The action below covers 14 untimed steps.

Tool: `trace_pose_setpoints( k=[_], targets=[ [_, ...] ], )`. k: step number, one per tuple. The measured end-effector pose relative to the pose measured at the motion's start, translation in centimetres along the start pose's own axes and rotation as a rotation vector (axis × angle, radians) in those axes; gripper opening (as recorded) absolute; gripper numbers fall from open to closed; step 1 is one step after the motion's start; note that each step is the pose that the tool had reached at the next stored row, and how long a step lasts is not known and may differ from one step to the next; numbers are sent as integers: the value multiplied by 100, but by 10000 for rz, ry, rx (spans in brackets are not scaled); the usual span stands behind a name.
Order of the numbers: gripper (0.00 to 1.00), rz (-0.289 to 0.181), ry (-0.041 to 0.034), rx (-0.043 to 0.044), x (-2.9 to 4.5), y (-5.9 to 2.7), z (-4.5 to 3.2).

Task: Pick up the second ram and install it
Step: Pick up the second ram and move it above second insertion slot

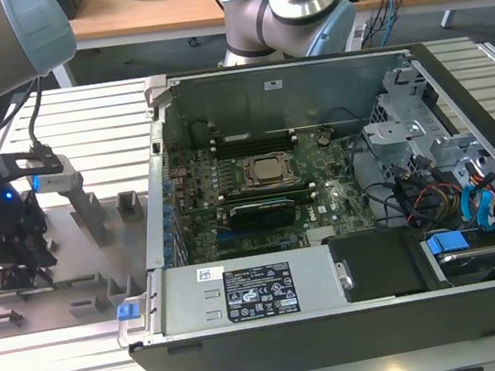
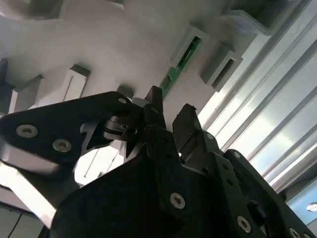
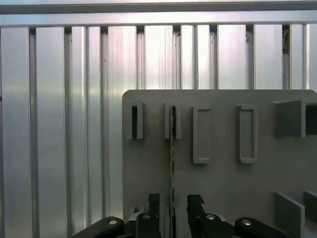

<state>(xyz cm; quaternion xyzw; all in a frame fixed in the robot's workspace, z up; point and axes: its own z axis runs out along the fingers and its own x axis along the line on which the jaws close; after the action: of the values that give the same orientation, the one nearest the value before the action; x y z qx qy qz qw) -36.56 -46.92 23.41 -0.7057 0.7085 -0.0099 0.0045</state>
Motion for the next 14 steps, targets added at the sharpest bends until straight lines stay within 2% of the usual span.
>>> trace_pose_setpoints(
  k=[2,8,9,14],
  targets=[
    [36,-3,-3,1,3,58,83],
    [36,0,-3,1,3,43,337],
    [36,-1,-3,0,4,43,363],
    [35,-1,-15,1,3,42,363]
  ],
)
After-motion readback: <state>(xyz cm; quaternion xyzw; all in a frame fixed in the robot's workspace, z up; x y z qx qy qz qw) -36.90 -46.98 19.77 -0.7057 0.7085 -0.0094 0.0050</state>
